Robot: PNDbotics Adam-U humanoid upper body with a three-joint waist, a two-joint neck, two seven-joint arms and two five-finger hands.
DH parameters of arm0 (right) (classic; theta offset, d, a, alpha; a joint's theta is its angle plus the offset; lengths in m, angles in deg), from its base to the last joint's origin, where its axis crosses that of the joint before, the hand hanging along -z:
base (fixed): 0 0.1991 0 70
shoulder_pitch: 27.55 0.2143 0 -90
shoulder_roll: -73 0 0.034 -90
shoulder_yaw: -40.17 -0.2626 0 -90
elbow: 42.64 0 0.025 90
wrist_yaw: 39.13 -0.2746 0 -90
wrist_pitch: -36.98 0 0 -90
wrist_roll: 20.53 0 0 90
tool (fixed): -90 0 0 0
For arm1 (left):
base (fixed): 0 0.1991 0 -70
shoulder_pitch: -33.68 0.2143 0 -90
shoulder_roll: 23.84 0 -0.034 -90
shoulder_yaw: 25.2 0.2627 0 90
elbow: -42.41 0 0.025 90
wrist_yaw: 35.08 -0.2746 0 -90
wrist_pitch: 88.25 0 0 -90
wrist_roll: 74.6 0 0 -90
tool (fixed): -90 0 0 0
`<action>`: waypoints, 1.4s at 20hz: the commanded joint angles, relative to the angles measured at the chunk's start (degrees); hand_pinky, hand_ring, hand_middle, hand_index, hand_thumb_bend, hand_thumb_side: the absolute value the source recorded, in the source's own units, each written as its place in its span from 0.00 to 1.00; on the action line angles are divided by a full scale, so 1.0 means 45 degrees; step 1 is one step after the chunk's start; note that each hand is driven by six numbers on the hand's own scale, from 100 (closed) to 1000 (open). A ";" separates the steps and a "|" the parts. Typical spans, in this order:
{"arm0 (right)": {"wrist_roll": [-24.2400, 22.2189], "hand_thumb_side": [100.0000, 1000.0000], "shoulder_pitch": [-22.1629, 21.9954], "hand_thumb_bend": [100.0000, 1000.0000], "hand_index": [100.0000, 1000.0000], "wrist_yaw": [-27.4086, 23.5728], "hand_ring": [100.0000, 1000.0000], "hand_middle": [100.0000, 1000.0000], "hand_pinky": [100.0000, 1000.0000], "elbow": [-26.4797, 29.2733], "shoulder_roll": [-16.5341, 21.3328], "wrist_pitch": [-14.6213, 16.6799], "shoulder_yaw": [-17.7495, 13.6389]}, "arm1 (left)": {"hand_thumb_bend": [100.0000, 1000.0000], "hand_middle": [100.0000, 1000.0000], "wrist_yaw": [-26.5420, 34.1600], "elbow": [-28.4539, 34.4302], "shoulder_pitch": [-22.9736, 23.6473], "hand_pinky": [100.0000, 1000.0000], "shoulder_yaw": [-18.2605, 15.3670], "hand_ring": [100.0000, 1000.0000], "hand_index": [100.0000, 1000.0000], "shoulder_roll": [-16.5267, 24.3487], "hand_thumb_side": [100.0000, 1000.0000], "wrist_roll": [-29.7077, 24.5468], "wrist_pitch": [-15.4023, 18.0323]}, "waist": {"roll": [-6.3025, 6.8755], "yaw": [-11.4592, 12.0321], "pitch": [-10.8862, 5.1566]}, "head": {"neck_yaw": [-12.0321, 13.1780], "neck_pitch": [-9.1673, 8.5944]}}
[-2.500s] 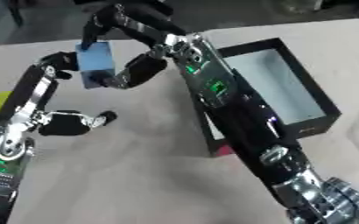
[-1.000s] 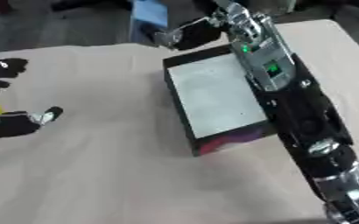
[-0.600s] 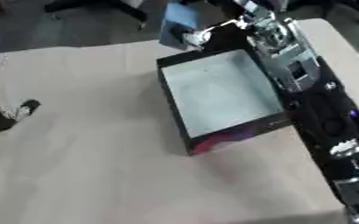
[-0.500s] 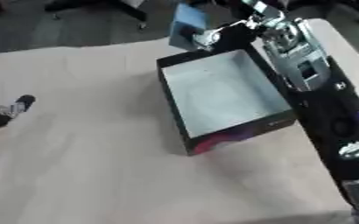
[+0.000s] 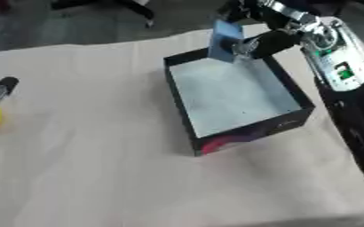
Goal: Pick up the objects with one hand, pass them to the other hand, and then place them into the box on the other side of the table.
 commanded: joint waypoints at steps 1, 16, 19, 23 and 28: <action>-0.0433 0.03 0.0205 0.17 0.78 0.0147 1.00 0.25 0.89 -0.0361 0.0505 0.0666 -0.0182 | 0.53 0.70 0.0129 0.0290 -0.0127 0.78 -0.0214 0.78 0.81 0.0431 0.09 0.0140 -0.0037 | 0.0128 0.0033 -0.0400 | -0.0031 0.0054; -0.1614 0.06 0.0000 0.35 1.00 0.1280 1.00 0.74 1.00 -0.1264 0.0734 0.3713 -0.0496 | 0.56 0.70 0.0105 0.0354 -0.0135 0.79 -0.0446 0.78 0.82 0.0725 0.12 0.0408 -0.0159 | 0.0124 0.0082 -0.0387 | -0.0402 0.0005; -0.1276 0.11 -0.0080 0.36 1.00 0.1677 1.00 0.79 1.00 -0.1246 0.0763 0.4088 -0.0581 | 0.56 0.70 0.0097 0.0354 -0.0124 0.79 -0.0481 0.78 0.82 0.0781 0.13 0.0423 -0.0185 | 0.0123 0.0093 -0.0392 | -0.0395 0.0029; -0.0985 0.08 -0.0135 0.35 1.00 0.1832 1.00 0.80 1.00 -0.1170 0.0788 0.4251 -0.0605 | 0.57 0.70 0.0093 0.0365 -0.0122 0.79 -0.0513 0.78 0.82 0.0835 0.13 0.0443 -0.0208 | 0.0115 0.0104 -0.0400 | -0.0380 0.0040; -0.1045 0.00 -0.0137 0.21 1.00 0.0873 1.00 0.79 1.00 -0.0940 0.0725 0.3547 -0.0600 | 0.56 0.70 0.0093 0.0371 -0.0159 0.79 -0.0570 0.78 0.82 0.0934 0.12 0.0456 -0.0228 | 0.0130 0.0122 -0.0410 | 0.0039 0.0021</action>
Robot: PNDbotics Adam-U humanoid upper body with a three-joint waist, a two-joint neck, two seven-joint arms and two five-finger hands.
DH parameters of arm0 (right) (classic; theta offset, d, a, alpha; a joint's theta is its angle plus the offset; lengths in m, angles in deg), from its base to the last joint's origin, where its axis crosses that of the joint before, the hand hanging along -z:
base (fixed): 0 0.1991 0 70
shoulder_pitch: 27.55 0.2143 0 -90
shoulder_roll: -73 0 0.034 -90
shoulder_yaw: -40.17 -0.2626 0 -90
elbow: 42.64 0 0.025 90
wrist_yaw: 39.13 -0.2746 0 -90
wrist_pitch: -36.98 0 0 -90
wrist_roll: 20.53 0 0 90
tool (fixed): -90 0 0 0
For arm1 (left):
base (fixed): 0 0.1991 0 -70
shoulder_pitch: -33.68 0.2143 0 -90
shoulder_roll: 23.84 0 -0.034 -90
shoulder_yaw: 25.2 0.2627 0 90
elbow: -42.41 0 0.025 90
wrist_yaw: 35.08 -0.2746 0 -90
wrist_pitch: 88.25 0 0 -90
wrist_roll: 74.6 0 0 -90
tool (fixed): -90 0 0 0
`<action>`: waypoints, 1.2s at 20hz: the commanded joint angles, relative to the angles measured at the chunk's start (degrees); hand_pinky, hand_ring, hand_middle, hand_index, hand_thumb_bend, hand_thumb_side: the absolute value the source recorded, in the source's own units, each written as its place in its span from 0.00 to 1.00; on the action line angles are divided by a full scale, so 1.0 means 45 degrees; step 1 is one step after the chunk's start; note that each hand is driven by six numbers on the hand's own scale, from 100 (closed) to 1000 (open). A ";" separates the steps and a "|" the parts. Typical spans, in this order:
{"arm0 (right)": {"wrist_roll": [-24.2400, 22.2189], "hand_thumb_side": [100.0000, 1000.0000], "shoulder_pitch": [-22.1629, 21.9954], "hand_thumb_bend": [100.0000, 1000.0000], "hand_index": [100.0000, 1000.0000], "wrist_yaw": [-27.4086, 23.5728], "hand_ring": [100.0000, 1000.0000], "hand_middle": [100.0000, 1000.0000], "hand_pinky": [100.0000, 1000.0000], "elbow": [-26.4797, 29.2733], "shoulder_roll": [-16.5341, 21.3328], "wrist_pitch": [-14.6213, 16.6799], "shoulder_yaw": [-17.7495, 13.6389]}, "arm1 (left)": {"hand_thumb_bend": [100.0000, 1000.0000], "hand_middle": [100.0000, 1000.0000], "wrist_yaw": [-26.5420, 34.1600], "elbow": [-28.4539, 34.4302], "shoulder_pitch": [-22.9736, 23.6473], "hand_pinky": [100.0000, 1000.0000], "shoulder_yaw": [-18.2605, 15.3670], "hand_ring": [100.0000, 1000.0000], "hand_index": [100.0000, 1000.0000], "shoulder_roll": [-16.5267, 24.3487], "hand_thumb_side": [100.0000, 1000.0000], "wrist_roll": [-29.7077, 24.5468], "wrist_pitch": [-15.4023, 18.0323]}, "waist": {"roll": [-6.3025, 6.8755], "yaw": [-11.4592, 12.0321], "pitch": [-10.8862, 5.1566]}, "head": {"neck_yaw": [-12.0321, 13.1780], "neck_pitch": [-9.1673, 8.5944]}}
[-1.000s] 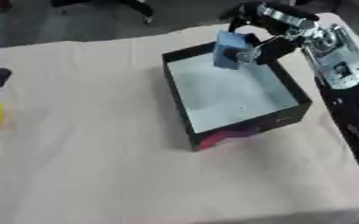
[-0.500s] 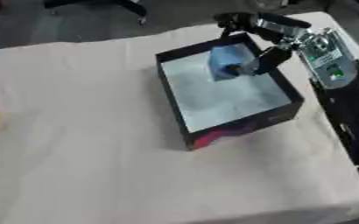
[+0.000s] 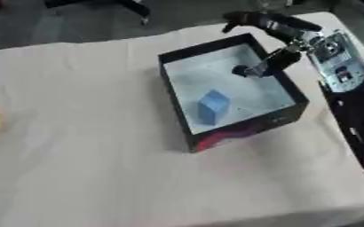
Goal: Pick up the objects with one hand, pass them to the other hand, and then place them into the box on the other side of the table.
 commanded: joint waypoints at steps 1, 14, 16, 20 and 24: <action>-0.0175 0.00 0.0217 0.09 1.00 -0.1178 1.00 0.80 1.00 0.0525 0.0434 -0.0752 -0.0100 | 0.56 0.70 -0.0054 0.0219 -0.0183 0.79 -0.0216 0.79 0.82 0.0550 0.12 0.0007 -0.0007 | 0.0126 0.0020 -0.0414 | 0.0508 -0.0059; -0.0823 0.13 0.0470 0.19 1.00 -0.4773 1.00 0.81 1.00 0.1803 0.0594 -0.3860 -0.0281 | 0.63 0.75 0.0205 -0.0641 -0.1416 0.82 0.0043 0.84 0.85 0.3169 0.13 -0.4855 0.0979 | 0.0281 0.0097 -0.0577 | 0.2182 -0.0133; -0.0704 0.13 0.0568 0.19 1.00 -0.4864 1.00 0.80 1.00 0.1842 0.0526 -0.4048 -0.0297 | 0.63 0.75 0.0339 -0.0875 -0.1708 0.82 0.0137 0.84 0.85 0.3553 0.14 -0.5375 0.1182 | 0.0282 0.0085 -0.0590 | 0.2252 -0.0128; -0.0457 0.12 0.0586 0.19 1.00 -0.5173 1.00 0.80 1.00 0.2071 0.0561 -0.4275 -0.0318 | 0.67 0.77 0.0838 -0.1366 -0.2172 0.83 0.0439 0.85 0.88 0.4357 0.20 -0.6564 0.1562 | 0.0279 0.0055 -0.0604 | 0.2359 -0.0110; -0.0322 0.12 0.0580 0.19 1.00 -0.5350 1.00 0.80 1.00 0.2253 0.0602 -0.4428 -0.0308 | 0.67 0.77 0.1326 -0.1825 -0.2523 0.83 0.0667 0.85 0.88 0.5027 0.19 -0.7649 0.1892 | 0.0298 0.0072 -0.0632 | 0.2377 -0.0087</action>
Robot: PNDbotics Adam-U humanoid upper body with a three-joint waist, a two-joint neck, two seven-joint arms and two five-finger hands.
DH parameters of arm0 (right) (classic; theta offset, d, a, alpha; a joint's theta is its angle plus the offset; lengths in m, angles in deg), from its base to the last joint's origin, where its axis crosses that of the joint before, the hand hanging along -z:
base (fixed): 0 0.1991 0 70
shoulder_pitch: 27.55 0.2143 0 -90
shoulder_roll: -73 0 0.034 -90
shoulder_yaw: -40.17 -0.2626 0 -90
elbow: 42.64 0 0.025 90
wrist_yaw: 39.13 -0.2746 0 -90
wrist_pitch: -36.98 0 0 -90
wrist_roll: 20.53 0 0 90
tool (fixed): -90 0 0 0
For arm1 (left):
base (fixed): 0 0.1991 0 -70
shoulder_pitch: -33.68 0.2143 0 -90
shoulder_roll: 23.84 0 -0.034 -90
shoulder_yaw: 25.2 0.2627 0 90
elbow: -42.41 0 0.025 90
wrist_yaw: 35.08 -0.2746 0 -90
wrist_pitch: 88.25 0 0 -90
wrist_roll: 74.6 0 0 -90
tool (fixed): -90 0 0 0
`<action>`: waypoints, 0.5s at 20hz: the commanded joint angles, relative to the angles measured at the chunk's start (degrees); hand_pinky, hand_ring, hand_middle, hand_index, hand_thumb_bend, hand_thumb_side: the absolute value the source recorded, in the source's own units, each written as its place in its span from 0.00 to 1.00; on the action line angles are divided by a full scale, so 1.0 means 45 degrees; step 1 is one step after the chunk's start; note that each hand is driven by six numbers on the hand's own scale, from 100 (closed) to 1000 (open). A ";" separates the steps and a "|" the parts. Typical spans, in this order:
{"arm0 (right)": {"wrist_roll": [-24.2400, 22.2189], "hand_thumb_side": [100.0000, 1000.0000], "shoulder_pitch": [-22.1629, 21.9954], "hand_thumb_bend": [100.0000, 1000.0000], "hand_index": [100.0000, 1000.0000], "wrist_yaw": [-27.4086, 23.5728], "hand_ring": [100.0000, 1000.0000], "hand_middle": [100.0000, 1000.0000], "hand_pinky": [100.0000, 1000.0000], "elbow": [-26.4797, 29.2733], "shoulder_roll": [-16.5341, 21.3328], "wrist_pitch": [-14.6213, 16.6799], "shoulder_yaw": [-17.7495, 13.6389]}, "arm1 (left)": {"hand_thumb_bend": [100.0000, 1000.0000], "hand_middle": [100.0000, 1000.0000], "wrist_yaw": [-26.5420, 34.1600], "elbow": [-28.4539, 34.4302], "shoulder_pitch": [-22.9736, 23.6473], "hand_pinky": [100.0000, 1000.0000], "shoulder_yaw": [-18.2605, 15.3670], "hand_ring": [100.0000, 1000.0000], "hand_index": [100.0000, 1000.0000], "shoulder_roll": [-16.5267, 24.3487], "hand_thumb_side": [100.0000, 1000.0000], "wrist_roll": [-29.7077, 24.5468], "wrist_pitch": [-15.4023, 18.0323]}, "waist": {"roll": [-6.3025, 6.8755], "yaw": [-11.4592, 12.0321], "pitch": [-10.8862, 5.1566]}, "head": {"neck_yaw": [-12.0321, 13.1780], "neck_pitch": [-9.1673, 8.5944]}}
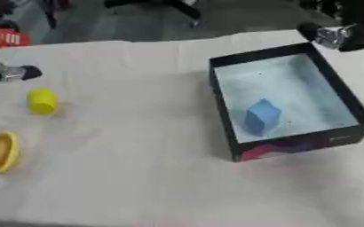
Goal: Pick up the objects with one hand, pass them to the other hand, and then place them into the box on the other side of the table.
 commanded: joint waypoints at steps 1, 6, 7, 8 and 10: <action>0.0073 0.12 0.0229 0.19 1.00 -0.0201 1.00 0.80 1.00 0.0383 0.0390 -0.0127 -0.0130 | 0.67 0.78 0.0413 -0.0359 -0.0402 0.84 0.0061 0.86 0.86 0.0917 0.20 -0.0865 0.0277 | 0.0127 -0.0001 -0.0503 | 0.0041 -0.0059; 0.0107 0.12 0.0139 0.19 1.00 -0.0362 1.00 0.80 1.00 0.0618 0.0385 -0.0196 -0.0111 | 0.67 0.80 0.1340 -0.1162 -0.0466 0.87 0.0096 0.89 0.83 0.1168 0.27 -0.2422 0.0891 | 0.0133 0.0020 -0.0531 | -0.0057 -0.0022; 0.0137 0.11 0.0122 0.19 1.00 -0.0395 1.00 0.80 1.00 0.0667 0.0392 -0.0220 -0.0118 | 0.68 0.80 0.1375 -0.1212 -0.0432 0.87 0.0103 0.89 0.83 0.1274 0.27 -0.2649 0.1021 | 0.0140 0.0030 -0.0534 | -0.0070 -0.0018; 0.0168 0.11 0.0108 0.19 1.00 -0.0424 1.00 0.80 1.00 0.0705 0.0397 -0.0250 -0.0125 | 0.68 0.80 0.1404 -0.1248 -0.0382 0.87 0.0111 0.89 0.84 0.1387 0.27 -0.2855 0.1127 | 0.0145 0.0039 -0.0537 | -0.0081 -0.0009; 0.0218 0.11 0.0091 0.18 1.00 -0.0458 1.00 0.79 1.00 0.0757 0.0400 -0.0309 -0.0133 | 0.70 0.80 0.1404 -0.1274 -0.0242 0.86 0.0125 0.89 0.84 0.1632 0.27 -0.3186 0.1273 | 0.0152 0.0052 -0.0544 | -0.0089 -0.0001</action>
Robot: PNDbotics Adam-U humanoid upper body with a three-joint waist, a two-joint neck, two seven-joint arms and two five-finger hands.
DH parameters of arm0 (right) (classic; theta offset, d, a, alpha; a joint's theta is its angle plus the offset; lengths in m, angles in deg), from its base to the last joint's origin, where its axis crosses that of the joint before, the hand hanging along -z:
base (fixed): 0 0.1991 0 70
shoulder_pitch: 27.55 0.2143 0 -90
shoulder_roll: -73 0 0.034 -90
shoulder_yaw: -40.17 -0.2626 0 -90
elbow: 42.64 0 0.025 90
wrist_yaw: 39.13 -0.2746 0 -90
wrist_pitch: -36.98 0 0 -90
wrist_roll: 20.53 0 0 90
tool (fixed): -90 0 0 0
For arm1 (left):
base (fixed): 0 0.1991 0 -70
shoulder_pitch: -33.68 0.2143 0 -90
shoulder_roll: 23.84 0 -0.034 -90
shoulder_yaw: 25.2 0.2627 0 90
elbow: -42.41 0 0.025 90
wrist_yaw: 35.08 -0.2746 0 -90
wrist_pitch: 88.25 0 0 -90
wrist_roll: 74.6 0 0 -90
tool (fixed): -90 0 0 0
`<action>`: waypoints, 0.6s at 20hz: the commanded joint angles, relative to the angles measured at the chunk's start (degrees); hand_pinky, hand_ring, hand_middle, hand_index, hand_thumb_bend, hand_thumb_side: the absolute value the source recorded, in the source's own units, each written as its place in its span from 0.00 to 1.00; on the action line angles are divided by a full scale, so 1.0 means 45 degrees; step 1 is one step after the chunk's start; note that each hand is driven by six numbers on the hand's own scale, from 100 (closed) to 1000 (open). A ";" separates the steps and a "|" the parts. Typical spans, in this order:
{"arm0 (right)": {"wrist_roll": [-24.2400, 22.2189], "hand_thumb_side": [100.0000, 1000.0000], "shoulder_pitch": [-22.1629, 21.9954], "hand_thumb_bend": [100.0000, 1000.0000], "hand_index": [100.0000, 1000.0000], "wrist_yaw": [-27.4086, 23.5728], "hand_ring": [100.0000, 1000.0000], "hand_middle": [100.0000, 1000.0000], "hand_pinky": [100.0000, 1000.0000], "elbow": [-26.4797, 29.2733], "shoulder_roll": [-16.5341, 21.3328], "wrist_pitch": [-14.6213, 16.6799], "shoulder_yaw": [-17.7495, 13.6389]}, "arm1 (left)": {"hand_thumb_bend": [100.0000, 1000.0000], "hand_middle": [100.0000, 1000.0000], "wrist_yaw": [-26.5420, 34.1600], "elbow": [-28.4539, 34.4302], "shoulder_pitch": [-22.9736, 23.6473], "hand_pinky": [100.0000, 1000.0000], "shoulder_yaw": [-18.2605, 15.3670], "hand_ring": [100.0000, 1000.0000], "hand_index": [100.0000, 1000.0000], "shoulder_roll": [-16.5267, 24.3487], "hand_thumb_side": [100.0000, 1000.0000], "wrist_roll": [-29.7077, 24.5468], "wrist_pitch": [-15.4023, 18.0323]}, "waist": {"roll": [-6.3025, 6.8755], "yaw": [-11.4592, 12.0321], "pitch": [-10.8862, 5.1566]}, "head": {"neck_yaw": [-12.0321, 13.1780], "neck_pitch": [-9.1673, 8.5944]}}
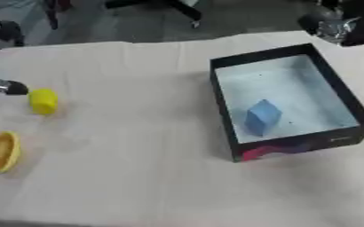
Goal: Pick up the objects with one hand, pass them to the other hand, and then place them into the box on the other side of the table.
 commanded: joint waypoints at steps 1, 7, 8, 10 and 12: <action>0.0096 0.11 0.0156 0.19 1.00 -0.0162 1.00 0.79 1.00 0.0339 0.0402 -0.0092 -0.0136 | 0.71 0.80 0.0058 0.0028 0.0017 0.86 -0.0110 0.89 0.85 0.0877 0.27 -0.0540 0.0231 | 0.0155 0.0033 -0.0488 | -0.0025 -0.0017; 0.0226 0.11 0.0131 0.19 1.00 -0.0174 1.00 0.79 1.00 0.0395 0.0411 -0.0133 -0.0137 | 0.74 0.79 -0.0088 0.0213 0.0696 0.86 -0.0033 0.88 0.86 0.1406 0.20 -0.1024 0.0312 | 0.0147 0.0070 -0.0508 | -0.0034 -0.0025; 0.0238 0.11 0.0124 0.18 1.00 -0.0172 1.00 0.79 1.00 0.0397 0.0410 -0.0134 -0.0136 | 0.74 0.79 -0.0129 0.0231 0.0784 0.85 -0.0018 0.88 0.86 0.1456 0.19 -0.1088 0.0310 | 0.0143 0.0077 -0.0514 | -0.0031 -0.0018; 0.0255 0.11 0.0106 0.18 1.00 -0.0148 1.00 0.79 1.00 0.0391 0.0406 -0.0136 -0.0134 | 0.73 0.79 -0.0243 0.0234 0.0915 0.85 0.0039 0.88 0.85 0.1510 0.16 -0.1208 0.0307 | 0.0137 0.0082 -0.0526 | -0.0021 -0.0023; 0.0256 0.11 0.0094 0.18 1.00 -0.0105 1.00 0.79 1.00 0.0380 0.0395 -0.0129 -0.0127 | 0.71 0.79 -0.0396 0.0225 0.1021 0.85 0.0148 0.88 0.84 0.1550 0.11 -0.1391 0.0348 | 0.0131 0.0075 -0.0532 | -0.0005 -0.0035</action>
